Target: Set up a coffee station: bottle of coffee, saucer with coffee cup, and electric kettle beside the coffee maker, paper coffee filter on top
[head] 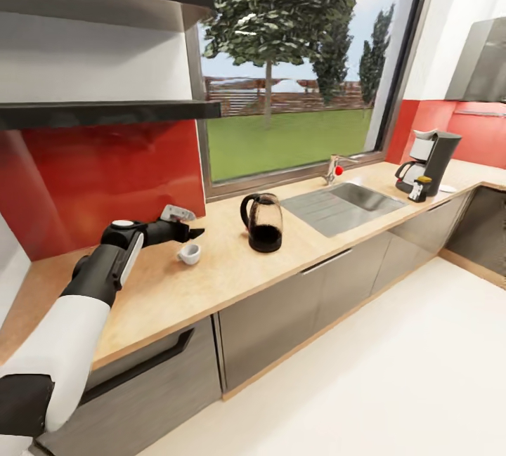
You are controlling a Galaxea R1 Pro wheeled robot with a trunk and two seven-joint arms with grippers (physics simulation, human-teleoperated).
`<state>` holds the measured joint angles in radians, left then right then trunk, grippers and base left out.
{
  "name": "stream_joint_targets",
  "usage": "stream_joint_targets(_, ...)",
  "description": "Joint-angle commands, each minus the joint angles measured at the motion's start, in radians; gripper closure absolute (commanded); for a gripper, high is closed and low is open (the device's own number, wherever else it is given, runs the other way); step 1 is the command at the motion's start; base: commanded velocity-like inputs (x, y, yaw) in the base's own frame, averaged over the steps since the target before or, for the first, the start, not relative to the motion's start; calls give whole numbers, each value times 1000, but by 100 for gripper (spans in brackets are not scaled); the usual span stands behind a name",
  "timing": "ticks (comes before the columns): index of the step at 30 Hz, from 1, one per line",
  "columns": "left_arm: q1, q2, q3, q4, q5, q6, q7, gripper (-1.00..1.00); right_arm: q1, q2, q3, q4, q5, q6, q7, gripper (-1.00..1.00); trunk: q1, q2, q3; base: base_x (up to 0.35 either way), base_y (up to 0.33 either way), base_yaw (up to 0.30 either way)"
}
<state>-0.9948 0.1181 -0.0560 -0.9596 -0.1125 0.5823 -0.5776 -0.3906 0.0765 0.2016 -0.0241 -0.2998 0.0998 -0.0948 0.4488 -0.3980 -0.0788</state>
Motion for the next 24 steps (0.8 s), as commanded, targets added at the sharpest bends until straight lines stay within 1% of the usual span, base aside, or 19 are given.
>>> stream_joint_targets(1,-1,1,-1,-1,-10,-3,-7,-100,-1,0,9,-2,-9,6,-5,-100,1,-2,-2,333,59,-155)
stream_joint_targets(6,2,2,1,0,-15,-22,-7,-100,-1,1,9,-2,-9,6,-4,-100,1,-2,-2,335,18,-48)
stream_joint_targets(7,6,2,0,-1,-16,-22,-7,-100,-1,0,9,-2,-9,6,-4,-100,1,-2,-2,336,1,-4)
stream_joint_targets(8,23,1,-1,0,-17,-23,-7,-100,-1,0,9,-2,-8,6,-4,-100,1,-2,-2,331,0,-1)
stream_joint_targets(11,39,0,-2,-1,-17,-26,-6,-100,-1,1,9,-2,-7,6,-3,-100,1,-2,-2,246,0,-1)
stream_joint_targets(12,46,0,-2,0,-14,-49,-6,-100,-1,2,10,-2,-7,6,-2,-100,1,-2,-2,59,0,0)
stream_joint_targets(13,71,0,-2,0,-11,-98,-5,-100,-1,2,10,-2,-7,6,-2,-100,1,-2,-2,12,0,0)
stream_joint_targets(16,92,0,-2,0,-11,-112,-5,-100,-1,1,9,-1,-7,6,-2,-100,1,-2,-2,6,0,0)
stream_joint_targets(20,102,0,0,-1,-13,-118,-5,-100,0,0,9,-1,-7,6,-3,-100,1,-2,-2,12,0,0)
stream_joint_targets(24,103,-1,0,-1,-13,-119,-5,-100,1,0,9,-2,-7,6,-3,-100,1,-2,-2,172,0,0)
